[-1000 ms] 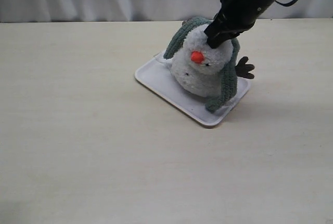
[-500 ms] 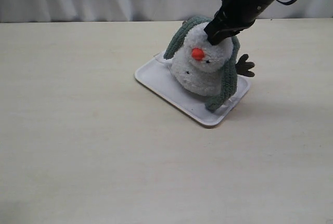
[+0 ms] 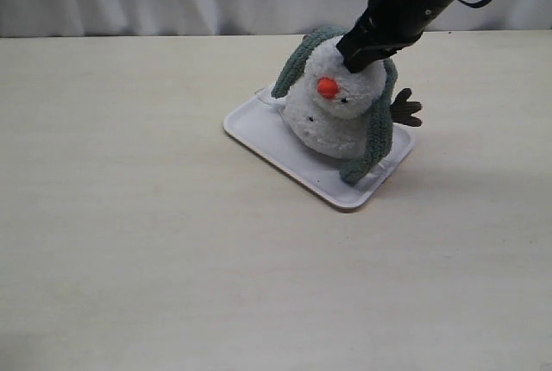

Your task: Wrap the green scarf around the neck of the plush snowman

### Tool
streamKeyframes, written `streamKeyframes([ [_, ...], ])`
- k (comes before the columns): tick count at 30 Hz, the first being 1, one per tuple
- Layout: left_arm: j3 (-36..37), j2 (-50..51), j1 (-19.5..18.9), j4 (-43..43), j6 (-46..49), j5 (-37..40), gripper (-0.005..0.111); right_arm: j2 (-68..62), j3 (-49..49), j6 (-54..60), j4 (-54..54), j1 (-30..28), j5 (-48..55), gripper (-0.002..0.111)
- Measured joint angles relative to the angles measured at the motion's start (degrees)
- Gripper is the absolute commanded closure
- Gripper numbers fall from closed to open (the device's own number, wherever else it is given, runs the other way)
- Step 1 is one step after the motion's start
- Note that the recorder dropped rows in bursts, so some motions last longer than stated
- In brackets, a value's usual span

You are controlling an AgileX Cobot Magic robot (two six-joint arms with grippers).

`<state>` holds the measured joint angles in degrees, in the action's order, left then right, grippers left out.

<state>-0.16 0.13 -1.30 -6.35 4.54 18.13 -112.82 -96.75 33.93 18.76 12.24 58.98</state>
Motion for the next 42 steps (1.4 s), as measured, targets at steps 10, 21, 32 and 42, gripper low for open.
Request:
streamKeyframes([
  [10, 0.00, 0.00, 0.00, -1.68, 0.00, -18.13, 0.093, 0.00, 0.00, -0.09, 0.00, 0.00, 0.00, 0.104],
  [21, 0.00, 0.00, 0.00, 2.25, -15.48, -38.98, 0.093, 0.00, 0.00, -0.74, 0.00, 0.00, 0.00, 0.104],
  [32, -5.52, 4.22, 0.00, -13.14, -49.61, -47.42, 0.107, 0.00, 0.00, -0.96, 0.00, 0.00, 0.00, 0.104],
  [42, -17.84, 38.99, 0.00, -40.58, -60.38, -56.69, 0.107, 0.00, 0.00, -0.96, 0.00, 0.00, 0.00, 0.104],
])
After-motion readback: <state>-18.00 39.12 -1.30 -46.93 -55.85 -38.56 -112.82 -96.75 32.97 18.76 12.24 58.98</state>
